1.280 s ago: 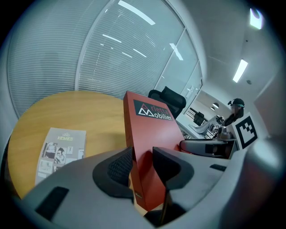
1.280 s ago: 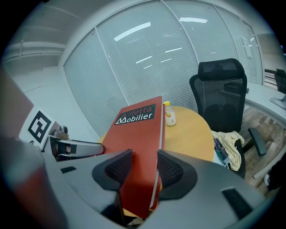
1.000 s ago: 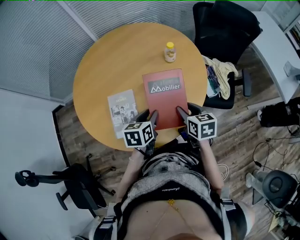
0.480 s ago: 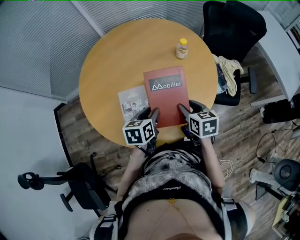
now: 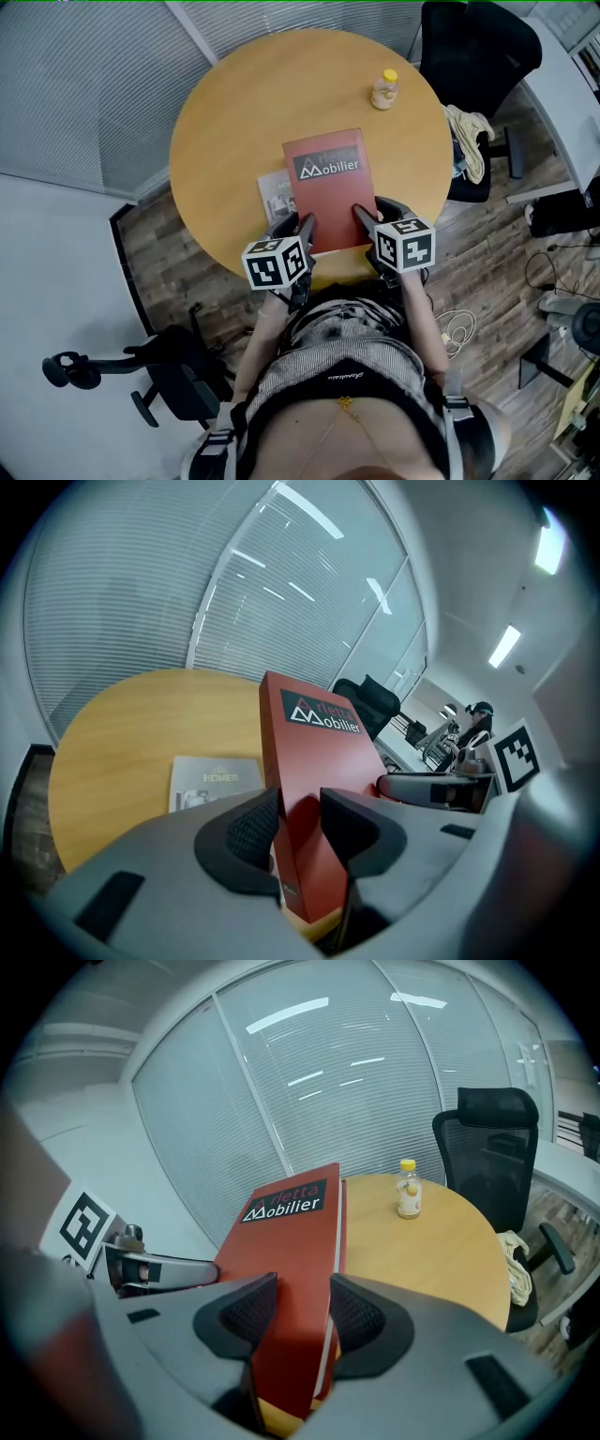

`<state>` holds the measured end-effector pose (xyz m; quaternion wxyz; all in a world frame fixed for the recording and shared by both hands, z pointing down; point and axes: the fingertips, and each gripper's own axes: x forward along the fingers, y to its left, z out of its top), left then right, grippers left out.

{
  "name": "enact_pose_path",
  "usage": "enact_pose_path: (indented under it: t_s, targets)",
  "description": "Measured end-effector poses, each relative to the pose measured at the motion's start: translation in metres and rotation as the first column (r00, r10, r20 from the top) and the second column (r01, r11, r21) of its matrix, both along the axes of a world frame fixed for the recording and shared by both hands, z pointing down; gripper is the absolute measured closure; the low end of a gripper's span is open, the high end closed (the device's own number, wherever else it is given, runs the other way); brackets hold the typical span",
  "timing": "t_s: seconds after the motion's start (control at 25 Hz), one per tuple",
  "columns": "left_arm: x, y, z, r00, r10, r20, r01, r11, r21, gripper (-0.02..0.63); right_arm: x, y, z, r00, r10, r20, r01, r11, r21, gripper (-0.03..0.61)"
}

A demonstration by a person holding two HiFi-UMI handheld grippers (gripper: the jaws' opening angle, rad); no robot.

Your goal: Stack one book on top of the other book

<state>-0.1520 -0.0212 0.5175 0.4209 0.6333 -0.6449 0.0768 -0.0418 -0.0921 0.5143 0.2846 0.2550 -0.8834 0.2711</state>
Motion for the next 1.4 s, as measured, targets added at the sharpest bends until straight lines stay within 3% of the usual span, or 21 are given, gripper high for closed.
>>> enact_pose_path:
  t_s: [0.64, 1.4]
  targets:
    - [-0.065, 0.052, 0.011, 1.000, -0.001, -0.018, 0.000, 1.000, -0.017, 0.462, -0.066, 0.050, 0.012, 1.000, -0.006, -0.012, 0.005, 1.000, -0.026, 0.390]
    - [-0.082, 0.059, 0.018, 0.999, 0.013, -0.038, -0.014, 1.000, -0.019, 0.463, -0.083, 0.058, 0.018, 1.000, 0.000, -0.028, -0.001, 1.000, -0.024, 0.390]
